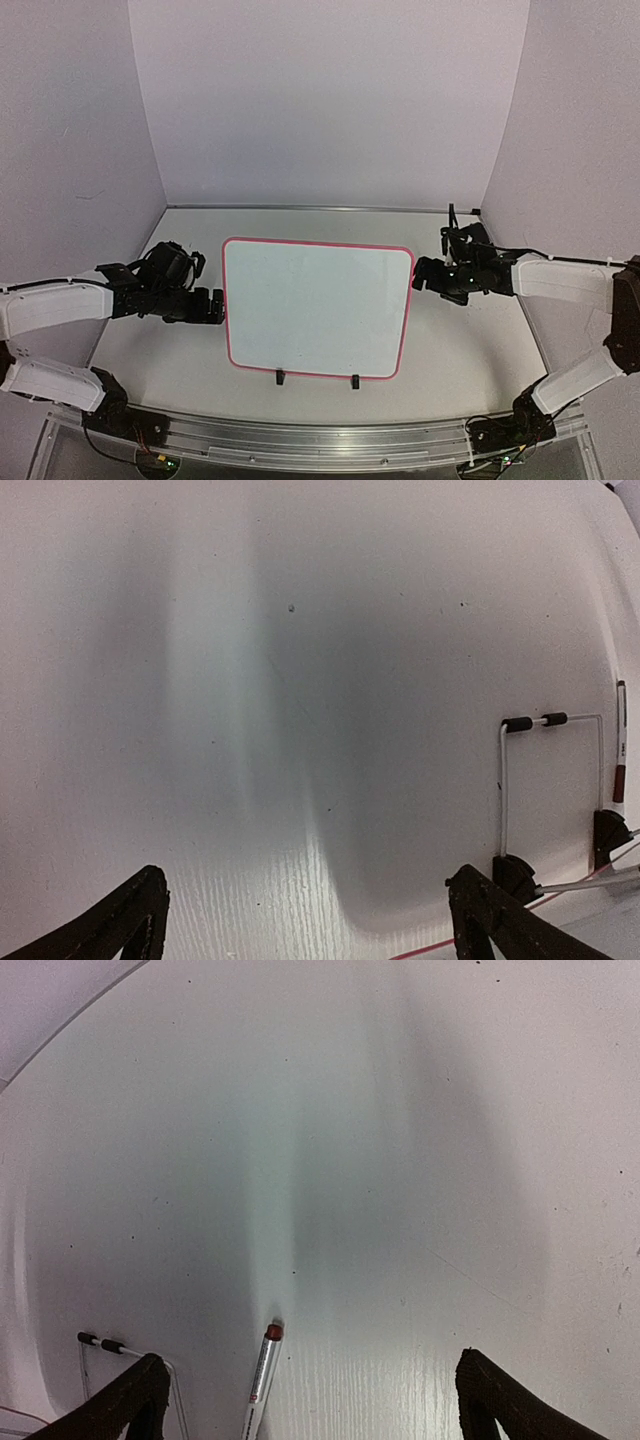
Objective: Write a sentence on the whiteboard
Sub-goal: Move the whiteboard to the center of the board.
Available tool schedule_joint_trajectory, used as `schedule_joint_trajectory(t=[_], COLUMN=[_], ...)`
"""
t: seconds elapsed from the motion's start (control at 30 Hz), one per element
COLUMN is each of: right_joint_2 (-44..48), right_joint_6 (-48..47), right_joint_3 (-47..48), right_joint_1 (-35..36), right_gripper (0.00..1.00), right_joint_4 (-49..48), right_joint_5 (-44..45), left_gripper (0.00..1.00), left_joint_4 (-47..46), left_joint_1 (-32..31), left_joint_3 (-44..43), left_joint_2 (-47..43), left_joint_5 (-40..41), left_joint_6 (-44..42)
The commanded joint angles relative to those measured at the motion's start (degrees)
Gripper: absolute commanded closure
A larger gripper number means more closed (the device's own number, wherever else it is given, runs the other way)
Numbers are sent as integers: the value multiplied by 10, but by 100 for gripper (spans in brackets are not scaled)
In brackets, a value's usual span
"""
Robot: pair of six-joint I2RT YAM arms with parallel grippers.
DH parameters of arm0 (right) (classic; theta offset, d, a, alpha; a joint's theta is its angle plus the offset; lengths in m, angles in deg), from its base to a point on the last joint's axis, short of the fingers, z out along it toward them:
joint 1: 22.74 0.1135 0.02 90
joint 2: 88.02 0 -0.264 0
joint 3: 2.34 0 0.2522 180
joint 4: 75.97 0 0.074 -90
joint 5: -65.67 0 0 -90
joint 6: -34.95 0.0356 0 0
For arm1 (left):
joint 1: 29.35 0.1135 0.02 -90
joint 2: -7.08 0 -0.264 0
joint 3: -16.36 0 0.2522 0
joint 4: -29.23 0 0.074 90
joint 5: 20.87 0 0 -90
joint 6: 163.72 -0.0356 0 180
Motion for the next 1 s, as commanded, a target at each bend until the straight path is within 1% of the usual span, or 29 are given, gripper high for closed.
schedule_joint_trajectory(t=[0.0, 0.1, 0.2, 0.37, 0.5, 0.6, 0.7, 0.77, 0.83, 0.97], right_joint_2=[27, 30, 25, 13, 11, 9, 9, 7, 8, 13], right_joint_6=[9, 7, 2, -9, -18, -32, -47, -59, -75, -104], right_joint_3=[-13, -15, -12, -3, 6, 16, 17, 16, 11, -2], right_joint_1=[3, 3, 5, 12, 12, 12, 12, 12, 11, 10], right_gripper=[4, 4, 5, 5, 5, 5, 4, 4, 4, 5], right_joint_4=[8, 10, 12, 23, 37, 56, 62, 62, 55, 43], right_joint_5=[26, 19, -1, -22, -15, 3, 13, 11, 0, -7], left_gripper=[3, 3, 1, 0, 0, 0, 0, 0, 0, 0], left_joint_4=[-8, -6, -9, -18, 18, 51, 80, 101, 125, 164], left_joint_1=[-48, -78, -84, -84, -80, -52, 15, 45, 64, 77], left_joint_3=[-42, -56, -59, -38, -47, -61, -77, -96, -121, -177], left_joint_2=[25, 51, 63, 36, 27, 21, -6, -19, -18, 6], left_joint_5=[42, 55, 56, 66, 83, 79, 46, 30, 27, 43], left_joint_6=[19, 26, 34, 42, 35, 23, 10, 2, -5, -5])
